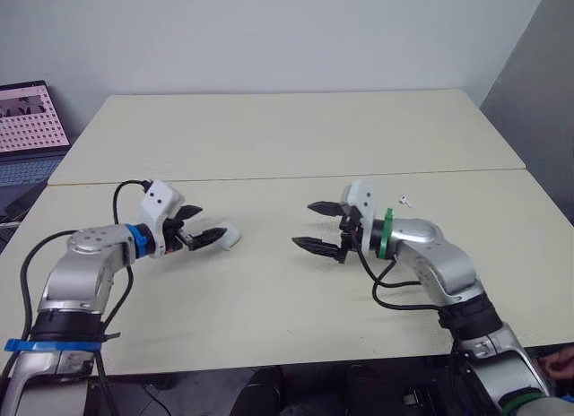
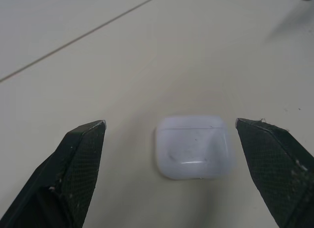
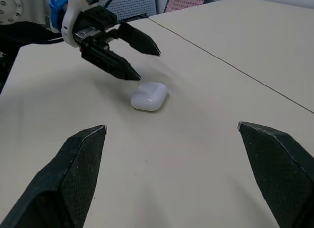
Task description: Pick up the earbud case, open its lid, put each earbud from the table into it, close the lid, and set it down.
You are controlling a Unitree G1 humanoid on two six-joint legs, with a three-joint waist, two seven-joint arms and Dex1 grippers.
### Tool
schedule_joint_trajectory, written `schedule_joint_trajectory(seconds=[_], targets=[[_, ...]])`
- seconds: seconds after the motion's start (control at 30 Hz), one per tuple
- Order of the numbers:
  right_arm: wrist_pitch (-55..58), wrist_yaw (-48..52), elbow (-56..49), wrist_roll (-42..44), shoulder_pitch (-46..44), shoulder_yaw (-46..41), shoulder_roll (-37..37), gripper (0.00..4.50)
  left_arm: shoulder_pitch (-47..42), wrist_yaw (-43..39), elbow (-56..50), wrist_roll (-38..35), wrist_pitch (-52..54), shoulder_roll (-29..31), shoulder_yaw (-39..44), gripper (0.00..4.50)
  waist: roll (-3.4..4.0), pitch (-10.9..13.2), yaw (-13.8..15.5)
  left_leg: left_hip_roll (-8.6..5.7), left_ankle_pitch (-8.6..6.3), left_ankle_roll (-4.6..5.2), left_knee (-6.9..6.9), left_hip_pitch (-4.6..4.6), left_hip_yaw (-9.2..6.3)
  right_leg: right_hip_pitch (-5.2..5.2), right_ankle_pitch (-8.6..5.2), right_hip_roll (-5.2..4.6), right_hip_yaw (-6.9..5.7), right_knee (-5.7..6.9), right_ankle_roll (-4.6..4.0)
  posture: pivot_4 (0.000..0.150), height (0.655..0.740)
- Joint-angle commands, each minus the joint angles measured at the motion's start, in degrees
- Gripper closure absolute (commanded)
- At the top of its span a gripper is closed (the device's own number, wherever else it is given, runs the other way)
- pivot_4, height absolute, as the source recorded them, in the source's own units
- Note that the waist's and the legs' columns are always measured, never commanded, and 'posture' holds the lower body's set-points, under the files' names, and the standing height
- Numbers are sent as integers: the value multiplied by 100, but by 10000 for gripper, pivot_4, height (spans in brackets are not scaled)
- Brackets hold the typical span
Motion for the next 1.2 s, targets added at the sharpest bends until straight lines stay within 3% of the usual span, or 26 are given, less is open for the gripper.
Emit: schedule_joint_trajectory(seconds=[0.03, 0.47, 0.57, 0.7, 0.8, 0.9, 1.0, 1.2], targets=[[42, 20, -158, 4, -130, -4, 41, 0, 25, 58, -96, 94, -49, -75, -48, 481, 0, 0, 3, 0, 0, 0, 0, 0, -1, 0, 0, -1, -1, 0, 0, 1500, 7400], [330, -126, -572, 50, -26, -114, -117, 0, -243, 161, 1045, 689, -706, -641, -389, 481, 0, 0, 10, -3, 0, 0, 1, 1, -1, 1, 0, -5, -1, 1, 0, 1500, 7400], [418, -158, -692, 86, 35, -167, -203, 0, -296, 19, 1184, 672, -720, -616, -387, 6055, 0, -1, 10, -4, 0, 0, 1, 1, -3, 1, 0, -8, -2, 1, 0, 1500, 7400], [494, -170, -806, 117, 145, -244, -319, 0, -309, -235, 1107, 578, -652, -608, -405, 17289, 0, -1, 9, -7, 0, 0, 1, 1, -1, 2, -2, -8, -1, 0, 4, 1500, 7400], [549, -201, -853, 119, 199, -344, -401, 0, -333, -251, 884, 571, -838, -694, -391, 17267, 0, -1, 10, -7, 0, 0, 1, 1, -1, 2, -2, -8, -1, 0, 4, 1500, 7400], [772, -266, -913, 244, 204, -546, -470, 0, -411, -221, 647, 630, -1589, -869, -359, 17267, -1, 0, 27, -7, 0, 0, 1, -3, -4, 1, -2, -10, -2, -1, 4, 1500, 7400], [1884, -582, -1039, 904, 84, -1105, -418, 0, -531, -148, 563, 1268, -4271, -1046, -625, 17267, -2, 0, 35, -7, 0, 0, 3, -14, -8, -2, -1, -19, -5, -7, 2, 1500, 7400], [3371, -1033, -1209, 1863, -225, -1517, -89, 0, -1259, 483, 1787, 2360, -7651, -1241, -1022, 17267, -1, 0, 38, -3, 0, 0, 2, -14, -4, -2, 0, -22, -3, -11, 0, 1500, 7400]])
